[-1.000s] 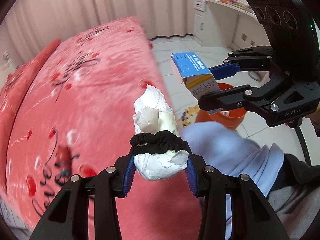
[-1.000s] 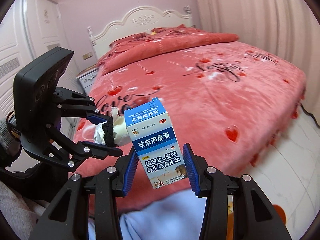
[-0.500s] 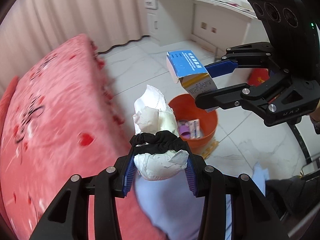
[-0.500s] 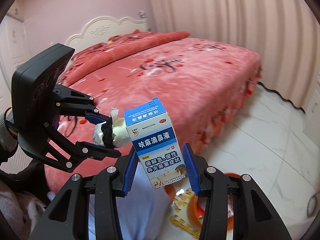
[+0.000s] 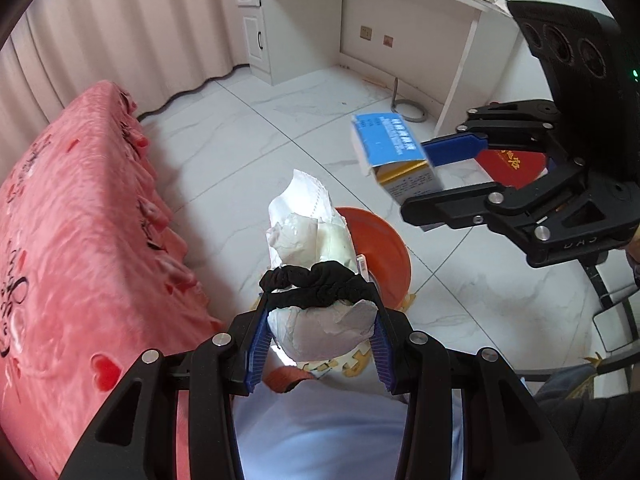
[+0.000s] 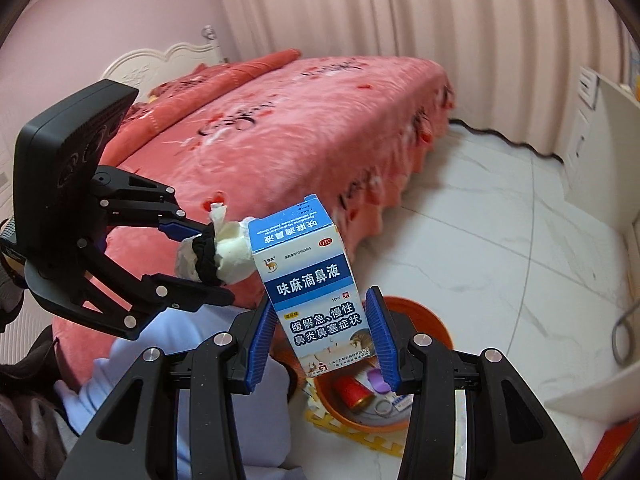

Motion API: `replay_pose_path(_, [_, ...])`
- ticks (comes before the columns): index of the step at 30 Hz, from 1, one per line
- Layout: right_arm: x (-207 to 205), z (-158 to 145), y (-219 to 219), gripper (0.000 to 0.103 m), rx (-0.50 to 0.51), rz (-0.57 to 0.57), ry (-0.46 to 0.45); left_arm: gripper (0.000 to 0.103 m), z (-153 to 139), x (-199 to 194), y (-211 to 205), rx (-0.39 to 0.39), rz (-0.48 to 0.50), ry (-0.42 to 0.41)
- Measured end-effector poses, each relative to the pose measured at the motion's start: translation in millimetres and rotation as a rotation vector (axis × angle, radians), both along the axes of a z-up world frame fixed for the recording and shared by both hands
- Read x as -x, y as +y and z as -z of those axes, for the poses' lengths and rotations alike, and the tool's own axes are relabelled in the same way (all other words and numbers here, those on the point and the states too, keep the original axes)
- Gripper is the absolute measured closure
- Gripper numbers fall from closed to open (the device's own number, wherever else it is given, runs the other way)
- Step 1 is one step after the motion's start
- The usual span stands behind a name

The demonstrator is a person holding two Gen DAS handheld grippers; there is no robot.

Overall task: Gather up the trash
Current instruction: 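Carry the tissue and medicine box with both tools over the orange bin, then open both tools to drop the tissue and medicine box into the bin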

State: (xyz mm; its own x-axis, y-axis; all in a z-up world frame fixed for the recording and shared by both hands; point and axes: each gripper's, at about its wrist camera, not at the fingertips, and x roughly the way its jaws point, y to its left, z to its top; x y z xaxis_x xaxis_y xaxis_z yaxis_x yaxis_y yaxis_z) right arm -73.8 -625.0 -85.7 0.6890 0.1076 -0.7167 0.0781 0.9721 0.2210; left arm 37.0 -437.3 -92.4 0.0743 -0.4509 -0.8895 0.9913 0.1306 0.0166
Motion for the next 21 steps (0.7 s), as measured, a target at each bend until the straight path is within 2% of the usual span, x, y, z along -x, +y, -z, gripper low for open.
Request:
replay_pose_path(11, [-2,51,-49,0.058,-0.043,0.093,0.07,0.058,52,-11,-50,-0.077,0.037,0.07])
replay_pose_path(21, [-25,89,-65,0.057,-0.081,0.124,0.114,0.058,77,-16,-68,-0.12,0.03,0.117])
